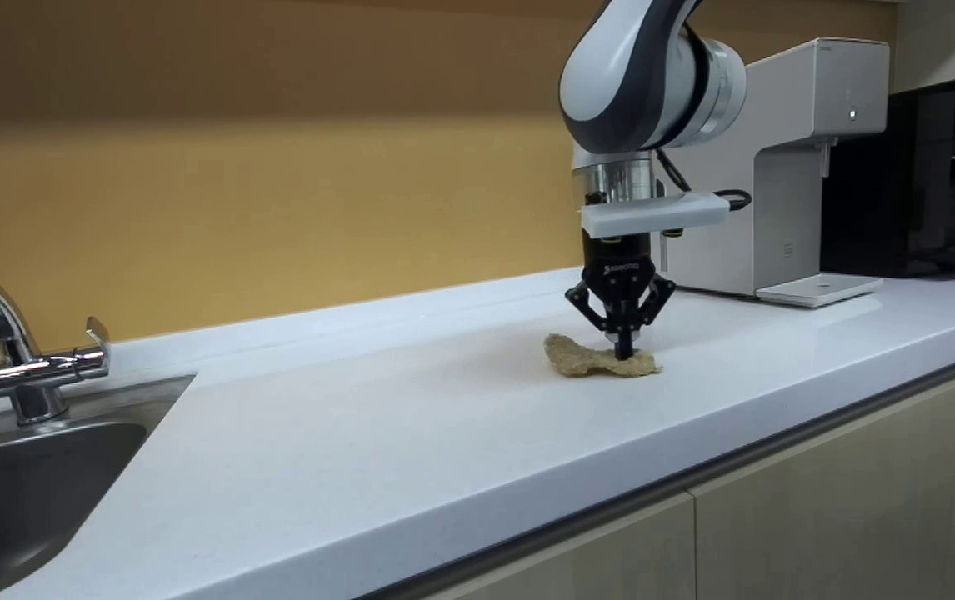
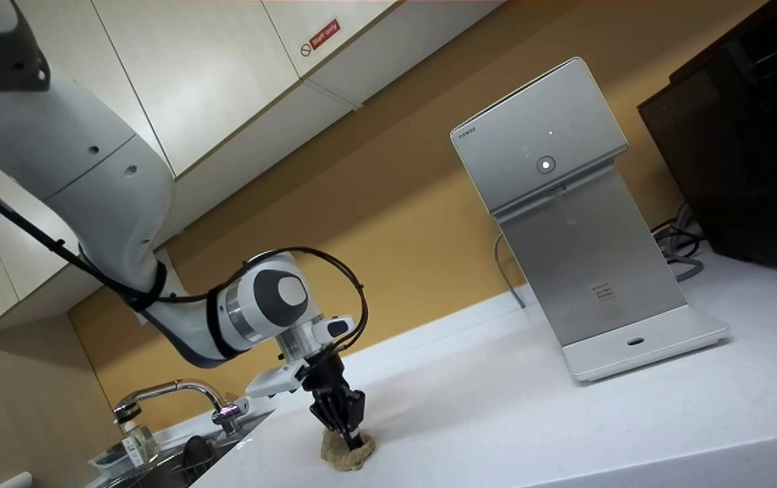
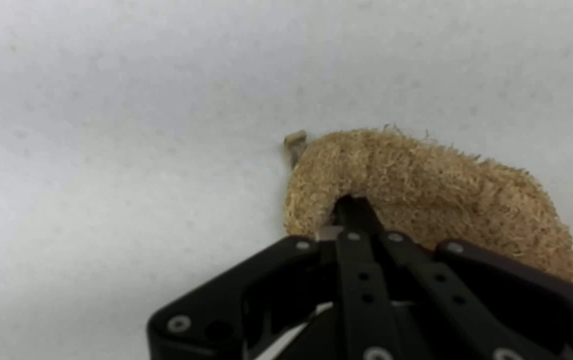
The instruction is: Use the cloth to wipe the counter.
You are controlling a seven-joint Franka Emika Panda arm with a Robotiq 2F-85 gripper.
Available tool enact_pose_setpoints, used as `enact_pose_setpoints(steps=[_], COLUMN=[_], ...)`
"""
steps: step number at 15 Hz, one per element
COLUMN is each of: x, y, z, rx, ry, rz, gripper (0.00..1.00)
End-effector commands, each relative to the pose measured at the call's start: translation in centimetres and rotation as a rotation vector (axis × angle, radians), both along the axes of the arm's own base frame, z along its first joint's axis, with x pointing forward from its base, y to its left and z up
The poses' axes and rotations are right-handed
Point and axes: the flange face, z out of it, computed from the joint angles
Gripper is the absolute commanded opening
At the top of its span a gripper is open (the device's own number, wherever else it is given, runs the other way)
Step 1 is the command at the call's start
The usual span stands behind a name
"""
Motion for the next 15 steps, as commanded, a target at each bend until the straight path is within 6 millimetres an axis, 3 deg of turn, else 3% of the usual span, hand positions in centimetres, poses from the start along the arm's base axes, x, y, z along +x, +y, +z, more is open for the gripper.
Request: enact_pose_setpoints(steps=[1,4,5,6,9,15], x=[-5.5,-6.3,-6.4,-6.3,-5.9,-5.4], y=[-2.5,-3.2,-3.4,-3.5,-4.2,-5.4], z=[-3.0,-2.2,-1.9,-1.4,0.8,5.3], rx=[-0.051,-0.066,-0.068,-0.074,-0.11,-0.196], ry=[0.07,0.045,0.034,0.017,-0.043,-0.155], rz=[-0.074,-0.081,-0.078,-0.079,-0.081,-0.06], gripper=[0.0,0.0,0.26,0.27,0.44,0.86])
